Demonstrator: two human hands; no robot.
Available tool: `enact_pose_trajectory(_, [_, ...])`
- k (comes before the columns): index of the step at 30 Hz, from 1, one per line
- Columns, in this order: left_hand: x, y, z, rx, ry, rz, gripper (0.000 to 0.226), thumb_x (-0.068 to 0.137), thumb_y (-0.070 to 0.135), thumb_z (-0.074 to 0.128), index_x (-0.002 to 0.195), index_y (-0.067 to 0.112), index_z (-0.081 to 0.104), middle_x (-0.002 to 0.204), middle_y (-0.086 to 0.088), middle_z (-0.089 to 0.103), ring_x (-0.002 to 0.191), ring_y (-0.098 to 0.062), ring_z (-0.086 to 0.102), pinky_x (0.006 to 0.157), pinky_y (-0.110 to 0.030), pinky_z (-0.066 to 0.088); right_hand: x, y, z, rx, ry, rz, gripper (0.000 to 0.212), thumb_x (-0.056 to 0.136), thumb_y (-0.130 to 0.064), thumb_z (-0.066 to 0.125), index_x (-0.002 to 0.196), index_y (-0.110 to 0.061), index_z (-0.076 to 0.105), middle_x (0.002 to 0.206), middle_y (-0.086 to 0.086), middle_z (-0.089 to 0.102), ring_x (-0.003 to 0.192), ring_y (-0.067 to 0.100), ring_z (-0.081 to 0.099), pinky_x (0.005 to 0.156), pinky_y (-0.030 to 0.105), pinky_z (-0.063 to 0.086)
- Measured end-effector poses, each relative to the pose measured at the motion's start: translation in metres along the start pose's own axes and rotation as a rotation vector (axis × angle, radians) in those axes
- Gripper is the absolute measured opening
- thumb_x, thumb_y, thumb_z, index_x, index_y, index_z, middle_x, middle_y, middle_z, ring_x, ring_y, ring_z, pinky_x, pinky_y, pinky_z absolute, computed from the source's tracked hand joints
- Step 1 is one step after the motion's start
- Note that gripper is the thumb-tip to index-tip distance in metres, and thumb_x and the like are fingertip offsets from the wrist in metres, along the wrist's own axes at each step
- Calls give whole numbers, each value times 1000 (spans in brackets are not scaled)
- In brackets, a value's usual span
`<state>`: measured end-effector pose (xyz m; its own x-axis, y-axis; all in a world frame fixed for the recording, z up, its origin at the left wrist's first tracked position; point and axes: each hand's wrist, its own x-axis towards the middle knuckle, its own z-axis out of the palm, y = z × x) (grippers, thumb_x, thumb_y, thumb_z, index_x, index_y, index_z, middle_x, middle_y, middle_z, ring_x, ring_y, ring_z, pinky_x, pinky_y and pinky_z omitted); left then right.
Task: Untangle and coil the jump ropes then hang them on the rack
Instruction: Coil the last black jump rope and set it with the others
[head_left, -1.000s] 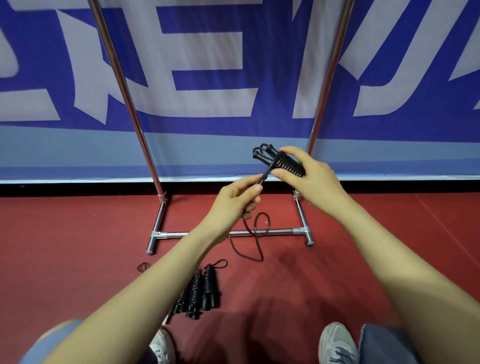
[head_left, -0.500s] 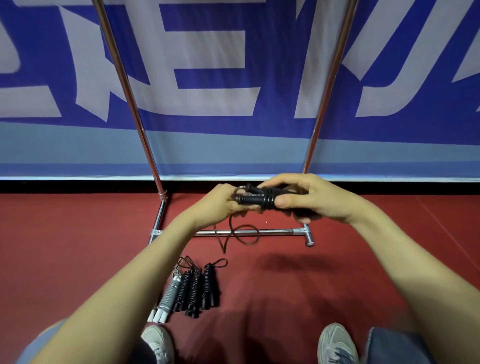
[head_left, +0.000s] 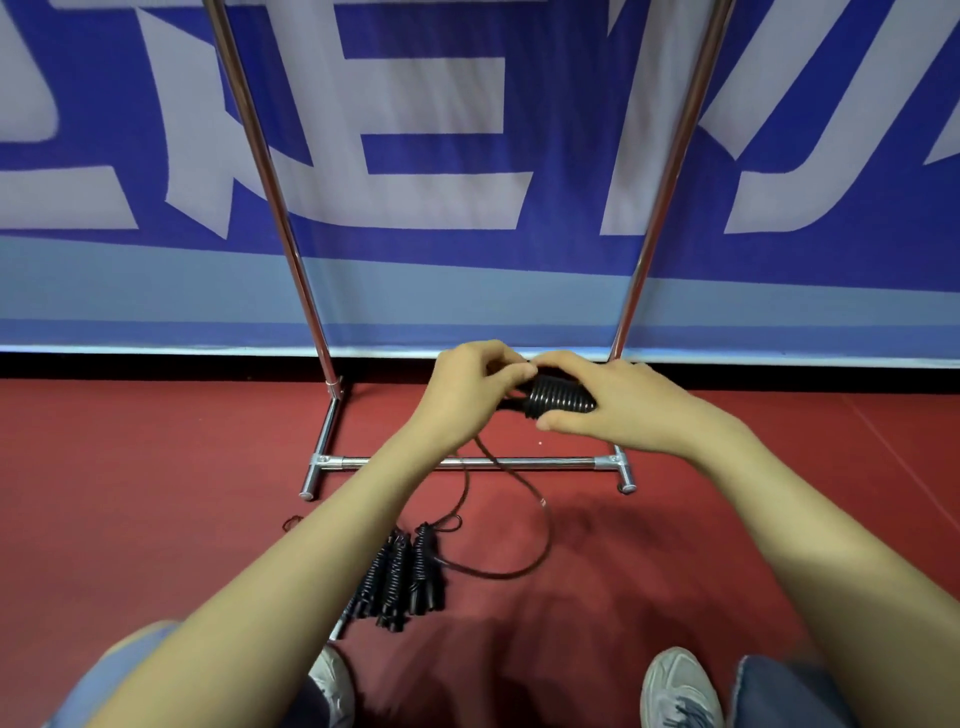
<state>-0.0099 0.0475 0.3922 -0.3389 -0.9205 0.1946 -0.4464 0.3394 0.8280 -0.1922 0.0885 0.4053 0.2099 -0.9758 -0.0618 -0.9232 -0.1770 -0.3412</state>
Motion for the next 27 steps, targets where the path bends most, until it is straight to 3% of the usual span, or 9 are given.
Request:
enact_pose_trajectory(3, [-2, 3, 10, -362, -4, -146, 18, 97, 18, 54, 106, 13, 69, 71, 4, 59, 47, -4, 40, 48, -18, 35, 3, 2, 3, -95, 141, -17, 61, 88, -62, 50, 142, -53, 23, 123, -8, 62, 112, 24, 57, 87, 37, 45])
enact_pose_trajectory(5, [-5, 2, 13, -512, -40, -165, 25, 99, 15, 49, 119, 14, 65, 73, 3, 57, 48, -7, 37, 47, -21, 34, 5, 4, 3, -54, 158, -2, 64, 89, -62, 48, 144, -55, 18, 125, -7, 60, 116, 22, 55, 90, 38, 44])
enact_pose_trajectory(10, [-8, 0, 16, -459, -122, -128, 36, 101, 17, 47, 137, 19, 52, 77, 3, 60, 50, -8, 41, 55, -25, 40, 6, 10, 7, -35, 204, 28, 61, 91, -61, 44, 141, -64, 10, 104, -7, 57, 104, 21, 58, 84, 38, 47])
enact_pose_trajectory(14, [-9, 4, 13, -513, -77, -108, 31, 98, 17, 53, 129, 18, 57, 79, -10, 59, 50, -12, 43, 53, -22, 40, 9, 7, 7, 22, 262, 45, 57, 90, -62, 48, 139, -60, 19, 114, -5, 59, 111, 23, 57, 89, 41, 48])
enact_pose_trajectory(18, [-11, 5, 14, -612, -3, -131, 10, 96, 16, 57, 101, 9, 51, 74, -4, 69, 48, -14, 44, 50, -22, 40, 7, 3, 3, 47, 307, 59, 54, 90, -57, 51, 140, -48, 30, 122, -3, 59, 115, 24, 56, 91, 40, 46])
enact_pose_trajectory(23, [-9, 3, 11, -777, -11, -282, 10, 94, 16, 60, 100, 9, 56, 82, -4, 65, 51, -9, 54, 54, -19, 47, 6, -3, 1, 218, 368, 34, 53, 88, -54, 57, 136, -46, 36, 116, -8, 62, 106, 20, 58, 89, 38, 47])
enact_pose_trajectory(27, [-4, -1, 7, -884, -93, -241, 32, 93, 20, 56, 122, 7, 59, 90, 1, 63, 52, -8, 47, 57, -19, 40, 4, -9, 3, 510, 346, 17, 57, 83, -48, 68, 132, -47, 39, 82, -8, 62, 67, 5, 54, 65, 24, 43])
